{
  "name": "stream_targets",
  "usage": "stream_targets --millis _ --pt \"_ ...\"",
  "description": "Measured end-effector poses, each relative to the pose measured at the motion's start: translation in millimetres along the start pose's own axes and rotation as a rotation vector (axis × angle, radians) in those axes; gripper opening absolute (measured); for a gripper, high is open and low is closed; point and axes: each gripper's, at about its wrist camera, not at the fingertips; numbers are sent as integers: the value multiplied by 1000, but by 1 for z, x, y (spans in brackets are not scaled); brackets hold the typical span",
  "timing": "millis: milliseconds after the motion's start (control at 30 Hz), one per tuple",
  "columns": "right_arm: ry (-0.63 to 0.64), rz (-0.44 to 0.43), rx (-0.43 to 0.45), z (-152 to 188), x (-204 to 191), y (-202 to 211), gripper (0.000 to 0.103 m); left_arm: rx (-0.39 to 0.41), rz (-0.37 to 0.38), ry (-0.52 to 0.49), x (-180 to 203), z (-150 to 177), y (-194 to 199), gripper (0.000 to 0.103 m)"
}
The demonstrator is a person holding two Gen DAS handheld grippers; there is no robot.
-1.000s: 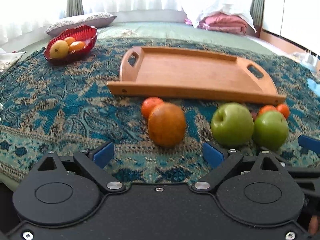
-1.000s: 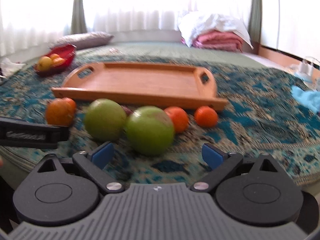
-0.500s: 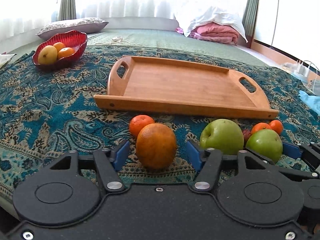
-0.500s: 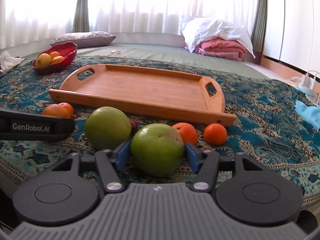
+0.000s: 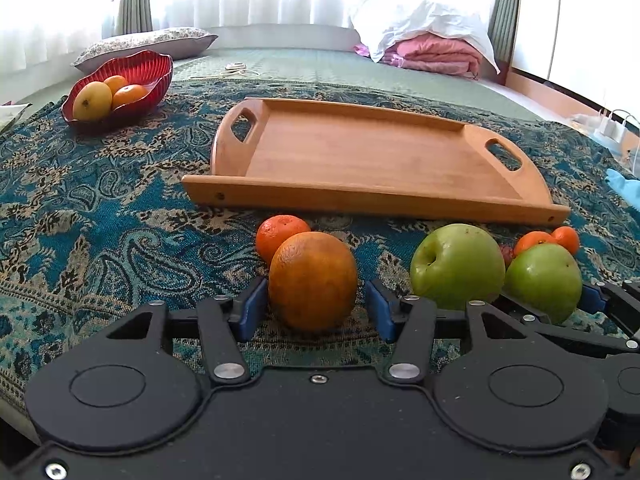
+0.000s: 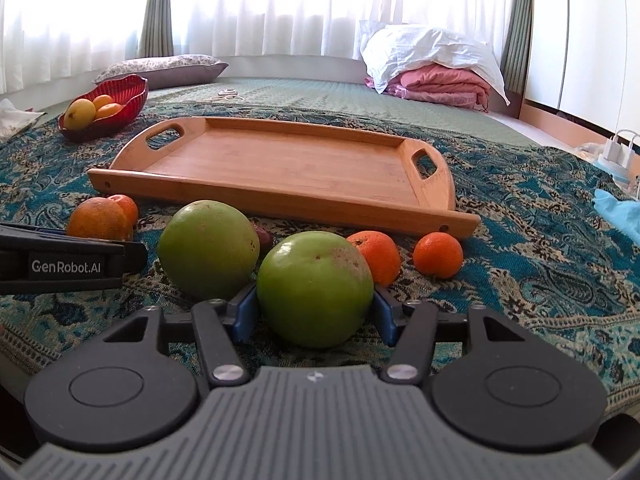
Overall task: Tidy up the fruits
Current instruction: 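Close the left gripper on the brown-orange fruit while the right gripper closes on the large green fruit, then lift both fruits and lower them onto the wooden tray, then open both grippers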
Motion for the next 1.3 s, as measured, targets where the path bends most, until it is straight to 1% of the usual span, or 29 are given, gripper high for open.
stream_targets --millis 233,300,367,533,667,767,900,1100,1200,1300 --pt "-20 -1 11 0 1 -4 67 10 -12 -29 4 0 -3 52" --pt "-19 0 13 0 0 -4 66 14 -11 -29 4 0 -4 50" --pt "-16 0 15 1 -1 -5 64 20 -15 -29 3 1 -4 45" --pt "-19 0 27 0 -2 -7 60 32 -12 -27 2 2 -2 45" --pt "-25 -1 40 2 -1 -5 60 45 -16 -25 2 3 1 45" --pt "-51 -17 53 2 2 -2 59 60 -21 -20 1 2 5 44" --pt "-85 -40 74 3 7 4 59 101 -44 -43 3 0 12 44" --pt "-107 -62 122 -7 13 15 59 138 -42 -48 3 -13 20 44" --pt "-113 -52 131 -16 16 15 59 145 -42 -48 2 -22 20 44" --pt "-126 -46 136 -24 21 12 59 143 -26 -38 0 -33 18 44"
Point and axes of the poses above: each gripper's, at about its wrist camera, not at the fingertips, and y roughly against the way its jaws point, x to its right, z to its underside, and after that the axes turned 10 degrees about -x, right-handed
